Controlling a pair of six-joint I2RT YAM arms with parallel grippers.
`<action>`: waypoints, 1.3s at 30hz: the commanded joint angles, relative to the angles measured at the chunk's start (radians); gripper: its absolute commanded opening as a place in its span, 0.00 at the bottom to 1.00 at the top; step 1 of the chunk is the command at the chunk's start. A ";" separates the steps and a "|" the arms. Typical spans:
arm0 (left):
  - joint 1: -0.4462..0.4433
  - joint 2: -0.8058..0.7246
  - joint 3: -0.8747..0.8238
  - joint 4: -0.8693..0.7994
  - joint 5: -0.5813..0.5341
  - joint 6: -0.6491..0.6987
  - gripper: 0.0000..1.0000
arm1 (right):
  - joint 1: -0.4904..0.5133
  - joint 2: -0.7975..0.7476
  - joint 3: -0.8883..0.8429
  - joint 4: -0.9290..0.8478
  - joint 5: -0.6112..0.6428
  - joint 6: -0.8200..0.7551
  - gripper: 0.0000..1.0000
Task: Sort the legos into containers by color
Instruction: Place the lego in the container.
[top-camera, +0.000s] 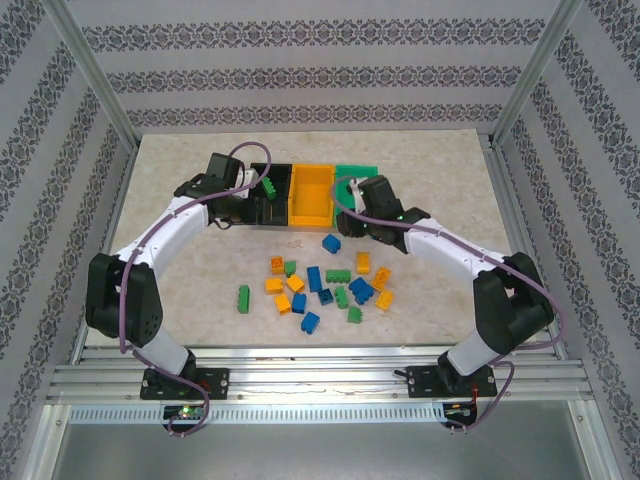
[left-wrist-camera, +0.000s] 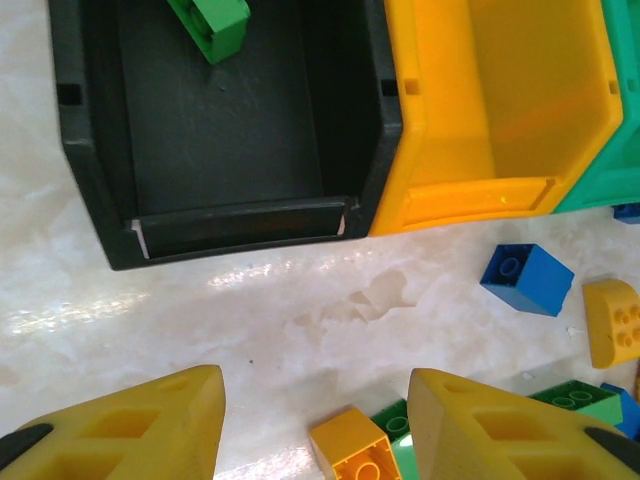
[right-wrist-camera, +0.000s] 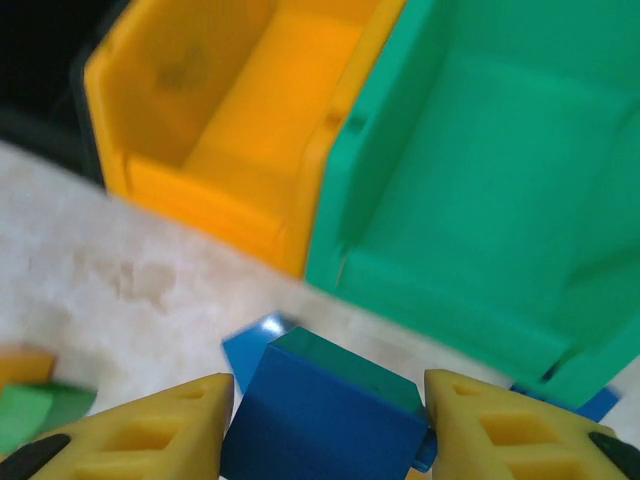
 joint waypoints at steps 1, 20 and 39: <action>0.013 0.017 0.010 0.049 0.068 -0.026 0.51 | -0.046 0.045 0.085 0.003 -0.024 0.021 0.45; 0.013 0.032 0.025 0.030 0.065 -0.014 0.51 | -0.038 0.204 0.272 -0.010 -0.072 0.018 0.46; 0.013 0.043 0.032 0.024 0.094 -0.009 0.50 | 0.030 0.251 0.348 -0.050 -0.071 0.007 0.66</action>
